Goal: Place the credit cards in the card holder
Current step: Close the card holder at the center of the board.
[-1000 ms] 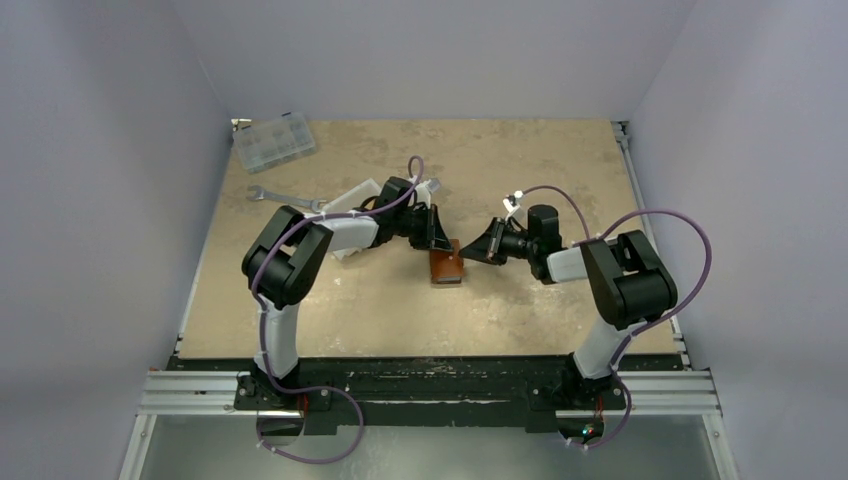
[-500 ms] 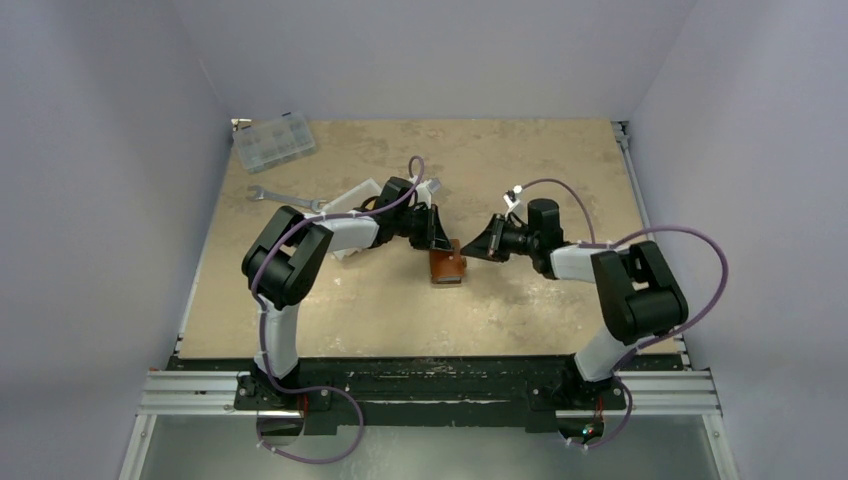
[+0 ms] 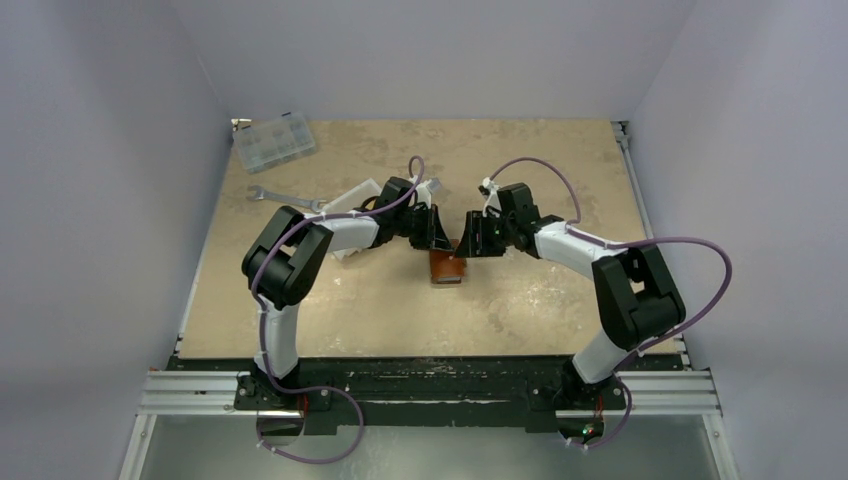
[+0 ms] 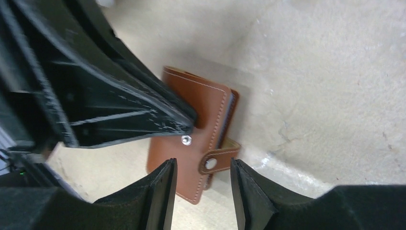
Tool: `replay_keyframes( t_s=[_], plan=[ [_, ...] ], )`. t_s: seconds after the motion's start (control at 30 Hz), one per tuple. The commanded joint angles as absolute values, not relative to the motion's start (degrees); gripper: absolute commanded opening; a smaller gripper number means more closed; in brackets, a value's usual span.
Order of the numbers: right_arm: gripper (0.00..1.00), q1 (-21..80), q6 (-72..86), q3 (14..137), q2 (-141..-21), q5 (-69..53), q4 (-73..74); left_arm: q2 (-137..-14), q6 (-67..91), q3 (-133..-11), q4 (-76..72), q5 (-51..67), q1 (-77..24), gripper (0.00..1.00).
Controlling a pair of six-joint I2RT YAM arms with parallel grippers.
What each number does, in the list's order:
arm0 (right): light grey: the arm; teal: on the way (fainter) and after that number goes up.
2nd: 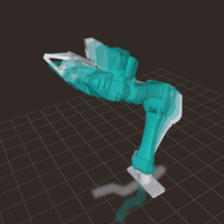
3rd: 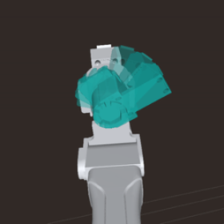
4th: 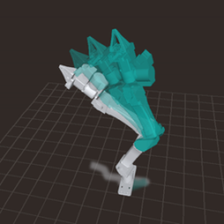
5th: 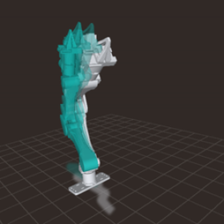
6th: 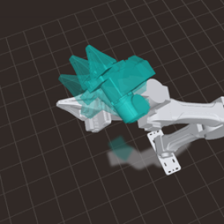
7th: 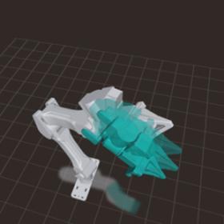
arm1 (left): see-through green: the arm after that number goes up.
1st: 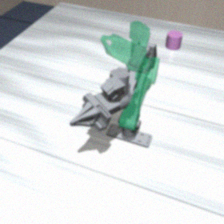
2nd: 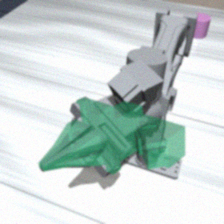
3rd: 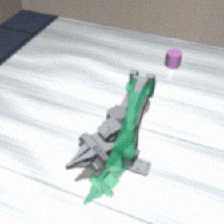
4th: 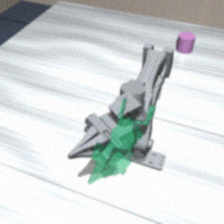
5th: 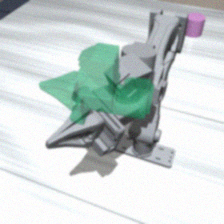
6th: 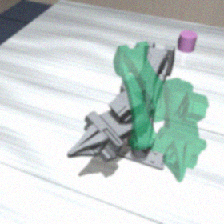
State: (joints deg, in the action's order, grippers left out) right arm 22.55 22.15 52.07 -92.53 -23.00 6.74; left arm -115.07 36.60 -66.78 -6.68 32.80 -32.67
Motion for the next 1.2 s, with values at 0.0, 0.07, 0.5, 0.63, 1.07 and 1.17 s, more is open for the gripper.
replay_keyframes(
  t_s=[0.0, 0.07, 0.5, 0.63, 1.07, 1.17],
  plan=[
    [0.50, 22.97, 19.47, 54.75, -93.19, -20.14, 10.09, -117.88, 33.55, -65.68, -1.12, 27.67, -32.88, 0.00],
    [0.47, 22.94, 19.50, 54.57, -93.54, -20.43, 9.95, -117.91, 33.53, -65.65, -1.16, 27.77, -32.92, 0.00],
    [0.38, 22.93, 20.92, 54.11, -94.88, -23.60, 6.15, -117.95, 33.44, -65.66, -0.88, 27.87, -32.88, 0.00],
    [0.33, 22.84, 20.96, 54.11, -95.10, -24.18, 5.80, -118.04, 33.43, -65.65, -0.97, 28.09, -32.94, 0.00],
    [0.35, 22.63, 21.18, 53.64, -95.54, -24.48, 5.29, -118.38, 33.37, -65.65, -0.97, 28.39, -32.93, 0.00],
    [0.29, 22.51, 21.50, 53.53, -95.69, -24.69, 4.85, -118.15, 33.32, -65.48, -0.97, 28.39, -32.94, 0.00]
  ],
)
